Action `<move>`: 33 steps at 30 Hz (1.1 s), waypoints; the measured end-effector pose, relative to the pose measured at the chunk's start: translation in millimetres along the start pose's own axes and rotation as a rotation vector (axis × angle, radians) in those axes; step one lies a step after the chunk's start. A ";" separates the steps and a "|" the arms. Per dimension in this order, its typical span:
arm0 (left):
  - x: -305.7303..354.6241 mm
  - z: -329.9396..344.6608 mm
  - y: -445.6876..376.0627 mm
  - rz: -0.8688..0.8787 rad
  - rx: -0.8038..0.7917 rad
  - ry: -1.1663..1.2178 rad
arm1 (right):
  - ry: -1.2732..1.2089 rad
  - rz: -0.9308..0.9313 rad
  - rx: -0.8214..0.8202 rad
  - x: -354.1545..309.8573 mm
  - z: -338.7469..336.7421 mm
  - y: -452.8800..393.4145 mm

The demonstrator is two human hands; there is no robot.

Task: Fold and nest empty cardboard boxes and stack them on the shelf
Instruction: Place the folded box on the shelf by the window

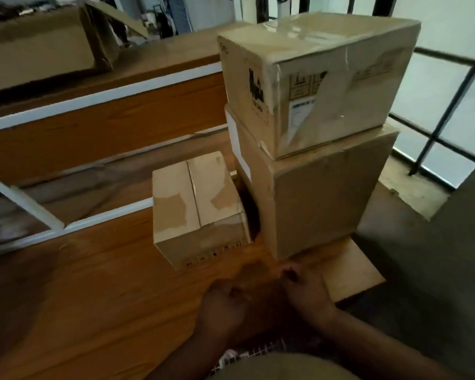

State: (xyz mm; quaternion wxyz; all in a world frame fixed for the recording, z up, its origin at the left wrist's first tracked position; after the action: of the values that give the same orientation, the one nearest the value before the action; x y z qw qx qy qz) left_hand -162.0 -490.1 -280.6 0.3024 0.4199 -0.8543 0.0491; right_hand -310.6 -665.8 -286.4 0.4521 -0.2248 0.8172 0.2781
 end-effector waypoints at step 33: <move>221.9 -196.2 -60.2 0.228 0.231 0.857 | -0.065 -0.528 0.384 -239.2 -237.8 -25.2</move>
State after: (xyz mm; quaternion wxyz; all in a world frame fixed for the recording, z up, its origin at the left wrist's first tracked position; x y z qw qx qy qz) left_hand -126.8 -615.1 -7.7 0.5723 0.2962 -0.6817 0.3464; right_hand -323.7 -813.2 17.8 0.5686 -0.3304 0.7533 -0.0009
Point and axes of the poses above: each hand's wrist, its own y-axis away from the middle knuckle, its own z-axis out of the palm, x = y × z, the point moved 7 cm from there along -y, towards the middle knuckle, and after that the axes turned 3 degrees about -y, right-handed, at the moved point
